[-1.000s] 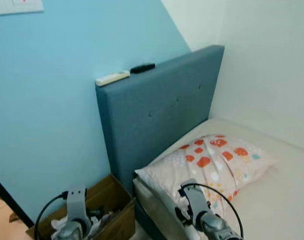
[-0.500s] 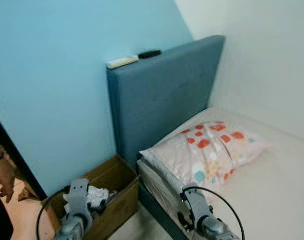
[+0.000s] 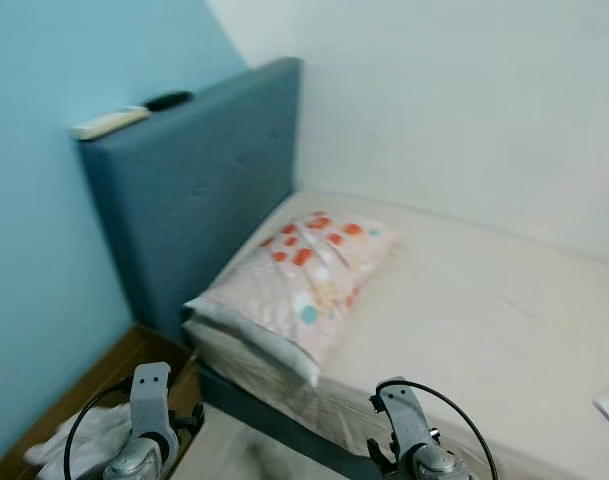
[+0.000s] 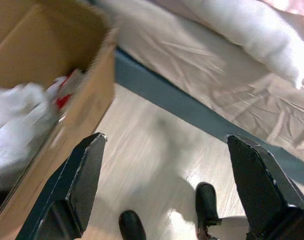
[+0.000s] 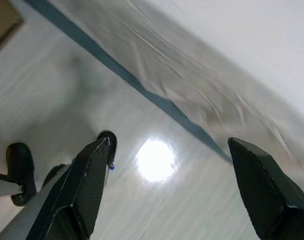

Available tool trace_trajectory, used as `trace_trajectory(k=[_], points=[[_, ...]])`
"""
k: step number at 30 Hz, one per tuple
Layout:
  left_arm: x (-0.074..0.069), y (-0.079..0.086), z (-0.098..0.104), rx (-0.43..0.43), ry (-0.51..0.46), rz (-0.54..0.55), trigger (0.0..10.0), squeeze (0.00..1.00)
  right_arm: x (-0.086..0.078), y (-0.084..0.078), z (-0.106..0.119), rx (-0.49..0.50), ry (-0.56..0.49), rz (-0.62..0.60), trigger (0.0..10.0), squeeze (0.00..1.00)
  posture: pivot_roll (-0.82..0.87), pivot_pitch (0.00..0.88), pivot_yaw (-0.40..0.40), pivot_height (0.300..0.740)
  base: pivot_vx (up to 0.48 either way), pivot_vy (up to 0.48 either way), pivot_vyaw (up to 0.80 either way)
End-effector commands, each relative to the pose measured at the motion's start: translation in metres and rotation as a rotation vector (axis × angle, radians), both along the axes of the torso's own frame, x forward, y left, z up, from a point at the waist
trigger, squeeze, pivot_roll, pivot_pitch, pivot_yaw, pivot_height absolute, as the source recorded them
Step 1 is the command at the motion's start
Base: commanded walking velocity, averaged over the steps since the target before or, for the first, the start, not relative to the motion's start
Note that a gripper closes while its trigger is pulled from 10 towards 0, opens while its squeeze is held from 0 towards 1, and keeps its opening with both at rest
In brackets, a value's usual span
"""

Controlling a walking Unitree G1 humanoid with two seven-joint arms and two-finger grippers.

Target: Clean up the room

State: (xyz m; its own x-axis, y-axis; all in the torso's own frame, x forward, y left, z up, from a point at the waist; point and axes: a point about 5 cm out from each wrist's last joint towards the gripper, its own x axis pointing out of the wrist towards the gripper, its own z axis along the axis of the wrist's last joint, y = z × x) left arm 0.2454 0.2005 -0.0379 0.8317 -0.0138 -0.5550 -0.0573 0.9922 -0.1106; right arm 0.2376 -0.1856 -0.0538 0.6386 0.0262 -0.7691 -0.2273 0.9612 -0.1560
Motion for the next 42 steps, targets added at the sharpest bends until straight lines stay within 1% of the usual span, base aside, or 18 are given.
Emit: trace_trajectory(k=[1,4,8,9,10,12,14,15,18,20,22,24,26,28,29,35,38,42], points=[[-0.001,0.005,0.000,0.034,0.009,0.002,10.0,0.00,-0.001,-0.005,-0.001,-0.013,0.015,-0.028,10.0,0.00,-0.01,0.017,-0.055,0.740,0.000,0.000,-0.80],[-0.003,0.006,-0.002,0.046,0.019,0.005,10.0,0.00,-0.004,-0.007,-0.002,-0.011,0.025,-0.046,10.0,0.00,-0.01,0.017,-0.055,0.740,0.000,0.000,-0.80],[-0.015,0.009,-0.011,0.072,0.084,0.024,10.0,0.00,-0.013,-0.008,-0.008,0.021,0.054,-0.091,10.0,0.00,-0.01,0.003,-0.054,0.740,0.000,0.000,-0.80],[-0.022,0.010,-0.016,0.070,0.120,0.053,10.0,0.00,-0.019,-0.006,-0.012,0.041,0.070,-0.104,10.0,0.00,-0.01,0.000,-0.054,0.740,0.000,0.000,-0.80],[-0.022,0.010,-0.016,0.070,0.120,0.053,10.0,0.00,-0.019,-0.006,-0.012,0.041,0.070,-0.104,10.0,0.00,-0.01,0.000,-0.054,0.740,0.000,0.000,-0.80],[-0.033,0.014,-0.023,0.065,0.175,0.118,10.0,0.00,-0.028,-0.002,-0.017,0.061,0.099,-0.114,10.0,0.00,0.00,0.000,-0.060,0.740,0.000,0.000,-0.80],[-0.038,0.016,-0.026,0.064,0.195,0.148,10.0,0.00,-0.031,-0.001,-0.019,0.065,0.111,-0.115,10.0,0.00,0.00,0.000,-0.060,0.740,0.000,0.000,-0.80],[-0.043,0.019,-0.028,0.054,0.211,0.187,10.0,0.00,-0.030,-0.001,-0.019,0.075,0.102,-0.125,10.0,0.00,0.01,0.000,-0.068,0.740,0.000,0.000,-0.80],[-0.046,0.021,-0.030,0.047,0.221,0.213,10.0,0.00,-0.029,-0.001,-0.018,0.083,0.095,-0.132,10.0,0.00,0.01,0.000,-0.069,0.740,0.000,0.000,-0.80],[-0.062,0.022,-0.038,0.041,0.281,0.219,10.0,0.00,-0.024,0.001,-0.015,0.089,0.076,-0.117,10.0,0.00,0.03,0.000,-0.078,0.740,0.000,0.000,-0.80],[-0.062,0.022,-0.038,0.041,0.281,0.219,10.0,0.00,-0.024,0.001,-0.015,0.089,0.076,-0.117,10.0,0.00,0.03,0.000,-0.078,0.740,0.000,0.000,-0.80],[-0.080,0.021,-0.047,0.054,0.353,0.204,10.0,0.00,-0.023,0.003,-0.015,0.087,0.075,-0.102,10.0,0.00,0.03,0.000,-0.079,0.740,0.000,0.000,-0.80],[-0.092,0.020,-0.053,0.077,0.400,0.179,10.0,0.00,-0.027,0.002,-0.017,0.080,0.089,-0.104,10.0,0.00,0.03,0.000,-0.078,0.740,0.000,0.000,-0.80],[-0.092,0.020,-0.053,0.077,0.400,0.179,10.0,0.00,-0.027,0.002,-0.017,0.080,0.089,-0.104,10.0,0.00,0.03,0.000,-0.078,0.740,0.000,0.000,-0.80],[-0.101,0.021,-0.056,0.106,0.430,0.162,10.0,0.00,-0.033,-0.001,-0.020,0.083,0.108,-0.127,10.0,0.00,0.04,0.000,-0.089,0.740,0.000,0.000,-0.80],[-0.108,0.028,-0.058,0.144,0.455,0.172,10.0,0.00,-0.037,-0.003,-0.023,0.092,0.118,-0.153,10.0,0.00,0.04,0.000,-0.087,0.740,0.000,0.000,-0.74],[-0.107,0.032,-0.056,0.130,0.448,0.201,10.0,0.00,-0.038,-0.003,-0.023,0.089,0.118,-0.155,10.0,0.00,0.04,0.000,-0.084,0.740,0.000,0.000,-0.30],[-0.103,0.032,-0.055,0.122,0.436,0.182,10.0,0.00,-0.038,-0.002,-0.023,0.088,0.117,-0.151,10.0,0.00,0.04,0.000,-0.076,0.740,0.000,0.000,0.00]])
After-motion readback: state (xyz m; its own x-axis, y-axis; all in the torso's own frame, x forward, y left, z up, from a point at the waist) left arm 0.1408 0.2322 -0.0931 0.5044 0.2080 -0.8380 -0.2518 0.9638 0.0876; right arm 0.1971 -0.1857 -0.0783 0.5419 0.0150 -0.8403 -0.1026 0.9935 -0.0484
